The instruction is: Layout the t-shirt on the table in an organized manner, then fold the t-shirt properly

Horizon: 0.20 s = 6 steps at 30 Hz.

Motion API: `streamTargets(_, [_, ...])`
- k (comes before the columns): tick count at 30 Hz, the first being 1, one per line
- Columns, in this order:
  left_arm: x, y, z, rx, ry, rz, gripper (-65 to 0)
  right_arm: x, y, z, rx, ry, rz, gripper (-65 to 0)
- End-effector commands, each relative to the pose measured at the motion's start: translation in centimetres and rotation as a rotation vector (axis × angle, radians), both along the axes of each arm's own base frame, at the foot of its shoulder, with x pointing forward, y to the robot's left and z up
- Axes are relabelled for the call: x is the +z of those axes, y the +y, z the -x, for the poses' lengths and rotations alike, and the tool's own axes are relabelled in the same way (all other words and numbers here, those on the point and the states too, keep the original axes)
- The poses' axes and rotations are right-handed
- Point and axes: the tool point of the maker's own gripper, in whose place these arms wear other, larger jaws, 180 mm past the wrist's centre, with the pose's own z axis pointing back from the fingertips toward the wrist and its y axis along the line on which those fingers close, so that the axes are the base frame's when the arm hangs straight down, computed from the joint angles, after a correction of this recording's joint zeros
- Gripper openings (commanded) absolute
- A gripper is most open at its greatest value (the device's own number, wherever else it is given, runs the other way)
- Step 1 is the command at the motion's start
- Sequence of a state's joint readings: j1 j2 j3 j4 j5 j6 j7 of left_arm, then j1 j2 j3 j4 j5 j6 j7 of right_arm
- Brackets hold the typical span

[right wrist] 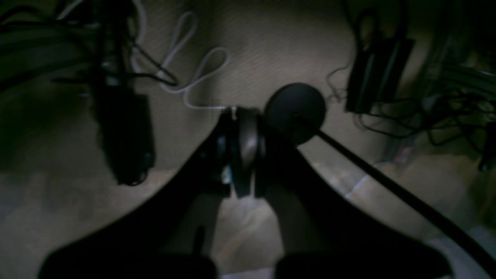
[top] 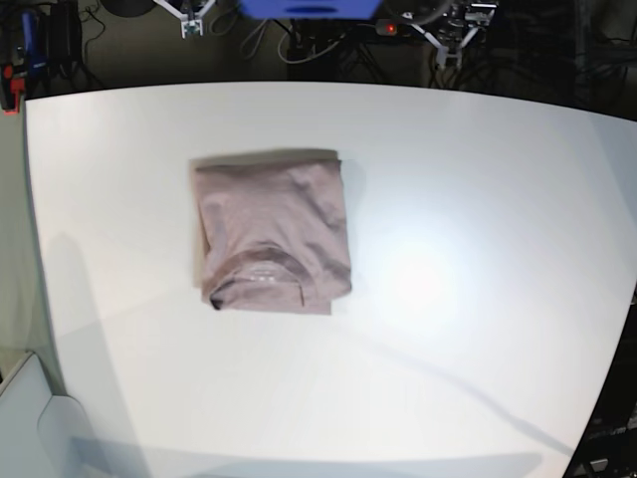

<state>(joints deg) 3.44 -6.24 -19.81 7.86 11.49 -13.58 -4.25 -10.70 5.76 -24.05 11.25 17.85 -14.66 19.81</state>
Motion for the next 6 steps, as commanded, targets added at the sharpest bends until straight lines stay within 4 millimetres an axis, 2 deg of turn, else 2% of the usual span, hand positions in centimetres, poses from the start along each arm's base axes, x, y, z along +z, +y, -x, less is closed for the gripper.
streamTargets(1, [-0.1, -0.5, 0.6, 0.007, 0.007, 0.008, -64.8, 0.2, -0.9, 0.1, 0.003, -0.007, 0.03, -65.0])
streamTargets(6, [-0.1, 0.8, 0.3, 0.027, -0.01, -0.062, -64.8, 0.3, -1.4, 0.2, 0.009, -0.004, 0.038, -65.0])
